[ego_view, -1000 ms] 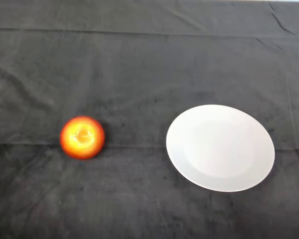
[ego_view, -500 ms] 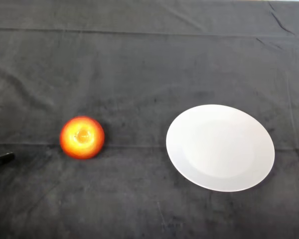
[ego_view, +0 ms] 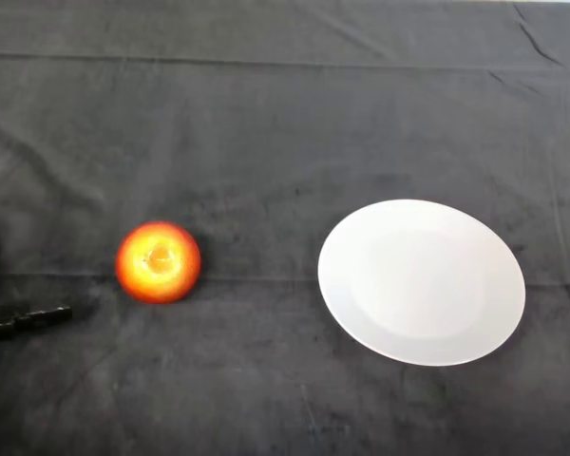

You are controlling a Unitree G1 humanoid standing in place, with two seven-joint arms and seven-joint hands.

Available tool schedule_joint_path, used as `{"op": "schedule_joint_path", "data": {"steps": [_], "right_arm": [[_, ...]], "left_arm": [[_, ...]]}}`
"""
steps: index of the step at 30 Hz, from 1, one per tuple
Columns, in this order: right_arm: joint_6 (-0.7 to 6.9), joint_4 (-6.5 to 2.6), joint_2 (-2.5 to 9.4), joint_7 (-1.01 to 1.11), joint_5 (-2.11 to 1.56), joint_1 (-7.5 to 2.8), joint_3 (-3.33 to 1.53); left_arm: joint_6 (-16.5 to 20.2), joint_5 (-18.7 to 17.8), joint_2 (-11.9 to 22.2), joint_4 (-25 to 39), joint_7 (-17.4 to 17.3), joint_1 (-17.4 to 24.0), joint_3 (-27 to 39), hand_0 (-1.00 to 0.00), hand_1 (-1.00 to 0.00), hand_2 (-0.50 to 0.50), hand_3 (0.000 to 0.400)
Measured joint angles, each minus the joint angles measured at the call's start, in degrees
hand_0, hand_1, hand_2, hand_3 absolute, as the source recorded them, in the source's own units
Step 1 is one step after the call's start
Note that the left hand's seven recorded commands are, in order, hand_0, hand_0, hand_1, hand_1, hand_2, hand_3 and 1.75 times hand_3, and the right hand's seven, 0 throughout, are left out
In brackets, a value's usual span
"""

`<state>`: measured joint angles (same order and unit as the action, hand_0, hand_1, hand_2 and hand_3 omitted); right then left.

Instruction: Move the apple to the plate

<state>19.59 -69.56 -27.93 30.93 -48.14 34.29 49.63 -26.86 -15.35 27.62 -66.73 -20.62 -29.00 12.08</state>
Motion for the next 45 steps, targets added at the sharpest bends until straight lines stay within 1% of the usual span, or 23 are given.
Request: {"op": "schedule_joint_path", "data": {"steps": [5, 8, 12, 20, 26, 33, 43, 44, 45], "right_arm": [[0.0, 0.0, 0.0, 0.0, 0.0, 0.0, 0.0], [0.0, 0.0, 0.0, 0.0, 0.0, 0.0, 0.0], [0.0, 0.0, 0.0, 0.0, 0.0, 0.0, 0.0], [0.0, 0.0, 0.0, 0.0, 0.0, 0.0, 0.01], [0.0, 0.0, 0.0, 0.0, 0.0, 0.0, 0.01], [0.0, 0.0, 0.0, 0.0, 0.0, 0.0, 0.01], [0.0, 0.0, 0.0, 0.0, 0.0, 0.0, 0.01], [0.0, 0.0, 0.0, 0.0, 0.0, 0.0, 0.01], [0.0, 0.0, 0.0, 0.0, 0.0, 0.0, 0.01]], "left_arm": [[-0.6, 1.2, -2.3, 0.5, -1.5, -0.9, -0.6, 0.0, 0.0, 0.0, 0.0], [-1.2, 2.1, -3.3, 0.9, -1.9, -1.4, -2.2, 0.0, 0.0, 0.0, 0.0], [-2.2, 2.9, -4.9, 1.2, -2.5, -1.6, -2.7, 0.0, 0.0, 0.0, 0.0], [-3.9, 4.2, -5.5, 1.2, -3.5, -1.7, -4.7, 0.0, 0.0, 0.0, 0.0], [-5.1, 4.7, -6.8, 1.2, -3.7, -2.0, -6.5, 0.0, 0.0, 0.0, 0.0], [-6.1, 5.8, -7.7, 1.2, -4.4, -2.3, -7.9, 0.0, 0.0, 0.0, 0.0], [-7.1, 7.2, -8.1, 1.2, -4.4, -2.6, -10.3, 0.0, 0.0, 0.0, 0.0], [-7.1, 7.2, -8.1, 1.2, -4.4, -2.8, -10.8, -0.1, 0.0, -0.05, 0.039], [-7.1, 7.6, -8.2, 1.2, -4.4, -3.0, -11.2, -0.29, -0.04, -0.12, 0.115]]}}
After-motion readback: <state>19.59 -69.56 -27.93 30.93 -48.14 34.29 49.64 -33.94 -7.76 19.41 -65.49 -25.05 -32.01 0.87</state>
